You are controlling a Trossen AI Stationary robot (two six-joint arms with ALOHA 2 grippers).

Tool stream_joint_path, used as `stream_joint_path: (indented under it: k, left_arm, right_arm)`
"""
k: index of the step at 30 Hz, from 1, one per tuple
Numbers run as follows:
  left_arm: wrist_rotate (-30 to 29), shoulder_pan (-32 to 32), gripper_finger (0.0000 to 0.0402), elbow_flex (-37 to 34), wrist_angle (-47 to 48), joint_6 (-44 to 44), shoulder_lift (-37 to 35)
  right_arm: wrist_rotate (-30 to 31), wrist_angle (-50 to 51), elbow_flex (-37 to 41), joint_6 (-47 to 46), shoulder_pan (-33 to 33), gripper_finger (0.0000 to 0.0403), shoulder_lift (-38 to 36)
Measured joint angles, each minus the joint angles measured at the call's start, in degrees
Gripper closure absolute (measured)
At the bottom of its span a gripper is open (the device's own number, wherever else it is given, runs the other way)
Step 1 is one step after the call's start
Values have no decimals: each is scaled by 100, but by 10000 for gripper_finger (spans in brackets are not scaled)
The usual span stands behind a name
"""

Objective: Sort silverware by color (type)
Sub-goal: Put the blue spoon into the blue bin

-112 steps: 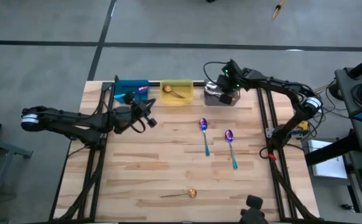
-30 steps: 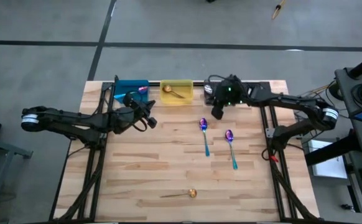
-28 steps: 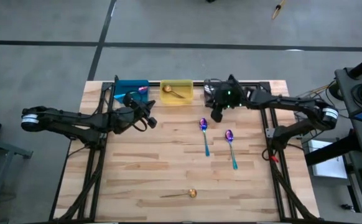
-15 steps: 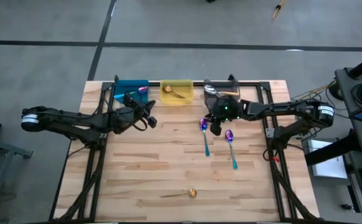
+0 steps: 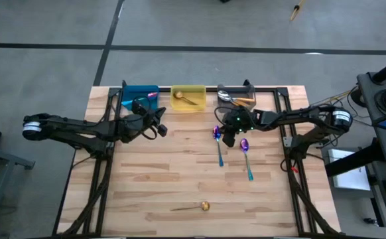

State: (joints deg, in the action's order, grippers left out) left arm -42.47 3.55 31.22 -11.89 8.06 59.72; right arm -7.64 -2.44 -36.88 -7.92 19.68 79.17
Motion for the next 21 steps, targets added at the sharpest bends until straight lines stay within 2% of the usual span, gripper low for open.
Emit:
stream_joint_path:
  k: [6, 10, 14, 18, 21]
  left_arm:
    - [2, 0, 402, -2, 1, 0, 0]
    - [2, 0, 402, -2, 0, 0, 0]
    - [2, 0, 402, -2, -1, 0, 0]
    - [2, 0, 402, -2, -1, -3, 0]
    - [2, 0, 402, -2, 0, -3, 0]
  right_arm:
    - [83, 21, -10, 930, -94, 319, 33]
    - [-179, -76, -13, 1509, -284, 337, -25]
    - [185, -282, -24, 1120, -309, 352, -16]
    - [424, -235, -22, 423, -325, 319, 25]
    - [575, -148, -22, 536, -311, 275, 25]
